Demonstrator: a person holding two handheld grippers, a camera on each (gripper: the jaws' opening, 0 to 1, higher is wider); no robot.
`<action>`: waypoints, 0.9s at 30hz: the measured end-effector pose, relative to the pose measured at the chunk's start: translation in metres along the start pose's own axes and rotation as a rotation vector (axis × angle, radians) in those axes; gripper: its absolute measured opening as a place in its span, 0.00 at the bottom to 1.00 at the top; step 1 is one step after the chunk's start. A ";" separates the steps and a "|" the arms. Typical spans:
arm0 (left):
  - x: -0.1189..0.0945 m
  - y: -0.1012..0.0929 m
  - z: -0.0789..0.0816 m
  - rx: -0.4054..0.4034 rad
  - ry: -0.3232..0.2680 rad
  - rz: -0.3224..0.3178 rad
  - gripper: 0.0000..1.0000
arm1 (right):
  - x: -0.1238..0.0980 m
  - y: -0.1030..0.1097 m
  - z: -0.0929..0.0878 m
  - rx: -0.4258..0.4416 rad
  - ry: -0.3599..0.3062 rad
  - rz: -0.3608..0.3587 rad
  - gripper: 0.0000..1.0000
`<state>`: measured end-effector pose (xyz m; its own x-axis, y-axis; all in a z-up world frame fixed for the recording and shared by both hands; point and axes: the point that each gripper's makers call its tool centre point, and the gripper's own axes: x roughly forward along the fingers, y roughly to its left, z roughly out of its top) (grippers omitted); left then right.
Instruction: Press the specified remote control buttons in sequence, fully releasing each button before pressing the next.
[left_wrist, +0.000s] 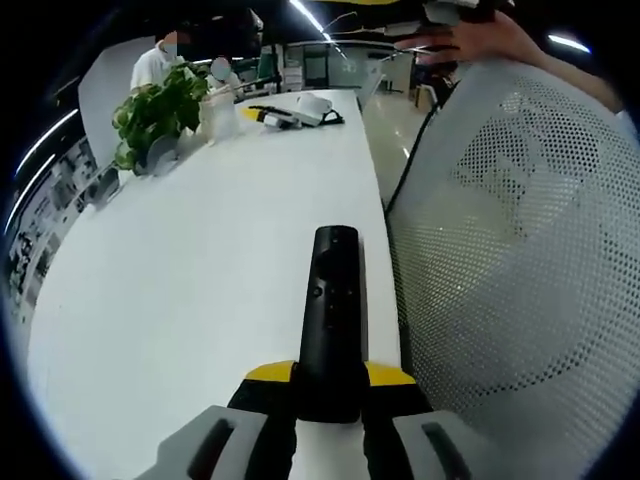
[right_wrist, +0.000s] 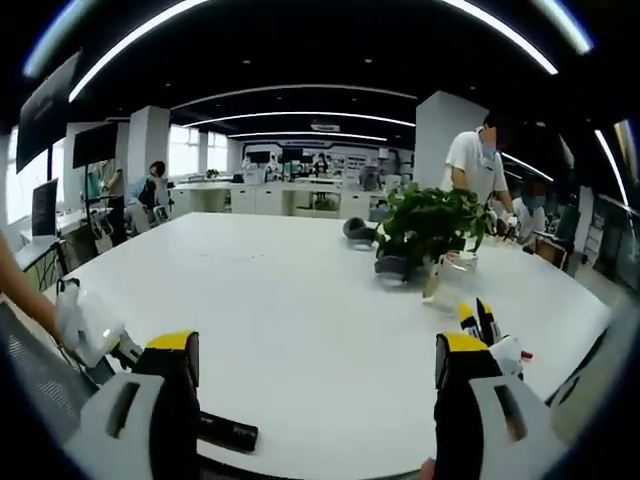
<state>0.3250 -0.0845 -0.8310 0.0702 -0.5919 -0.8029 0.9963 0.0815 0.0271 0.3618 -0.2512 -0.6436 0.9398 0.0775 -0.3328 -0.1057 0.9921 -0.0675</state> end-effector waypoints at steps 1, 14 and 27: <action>-0.001 0.001 -0.001 0.000 0.004 0.000 0.23 | 0.000 0.000 0.000 0.002 -0.003 -0.002 1.00; -0.011 0.031 -0.002 -0.007 0.024 0.021 0.23 | 0.001 -0.002 -0.004 -0.009 0.023 -0.010 1.00; -0.021 0.081 -0.005 -0.023 0.056 0.072 0.23 | 0.002 -0.003 -0.007 -0.009 0.040 -0.011 1.00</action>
<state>0.4035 -0.0612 -0.8153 0.1381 -0.5382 -0.8314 0.9874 0.1408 0.0729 0.3611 -0.2543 -0.6508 0.9273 0.0624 -0.3691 -0.0986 0.9919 -0.0801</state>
